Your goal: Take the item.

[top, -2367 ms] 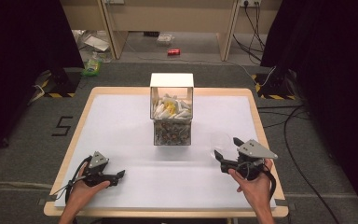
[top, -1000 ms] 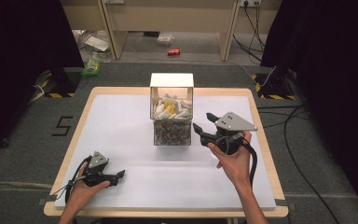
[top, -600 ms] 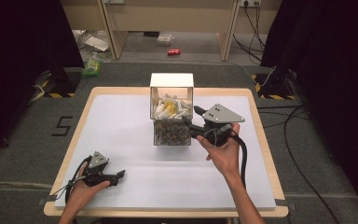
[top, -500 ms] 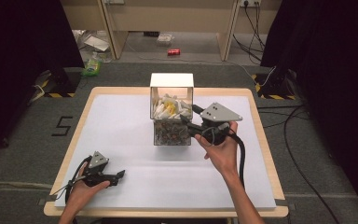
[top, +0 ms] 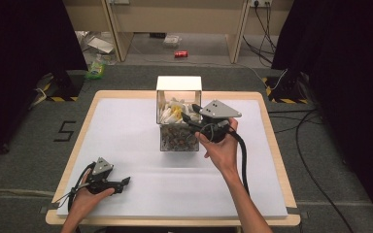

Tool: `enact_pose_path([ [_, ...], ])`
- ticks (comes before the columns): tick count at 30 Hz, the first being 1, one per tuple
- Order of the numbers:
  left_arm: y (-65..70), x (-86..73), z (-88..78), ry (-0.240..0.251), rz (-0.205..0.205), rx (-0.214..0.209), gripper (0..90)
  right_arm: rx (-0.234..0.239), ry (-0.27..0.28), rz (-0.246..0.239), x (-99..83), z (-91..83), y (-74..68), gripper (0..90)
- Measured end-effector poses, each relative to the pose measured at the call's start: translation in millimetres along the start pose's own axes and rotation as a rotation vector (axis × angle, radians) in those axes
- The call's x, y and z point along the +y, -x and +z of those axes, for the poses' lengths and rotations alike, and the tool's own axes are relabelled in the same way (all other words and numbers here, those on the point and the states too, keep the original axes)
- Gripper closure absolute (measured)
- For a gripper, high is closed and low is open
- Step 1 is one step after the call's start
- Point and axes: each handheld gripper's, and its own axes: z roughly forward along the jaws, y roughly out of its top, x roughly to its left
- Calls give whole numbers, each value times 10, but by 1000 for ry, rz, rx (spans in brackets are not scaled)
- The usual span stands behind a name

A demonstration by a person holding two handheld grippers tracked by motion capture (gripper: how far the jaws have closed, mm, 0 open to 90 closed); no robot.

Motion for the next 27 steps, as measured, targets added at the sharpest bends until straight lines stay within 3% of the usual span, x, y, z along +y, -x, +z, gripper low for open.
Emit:
enact_pose_path([
  [17,-2,0,-1,-2,3,0,144,5,-42,29,-88,256,57,648],
  [23,-5,0,-1,0,1,-2,146,30,-22,2,-99,274,42,880],
  [27,-3,0,-2,-2,2,-1,145,32,20,-20,-49,202,41,899],
])
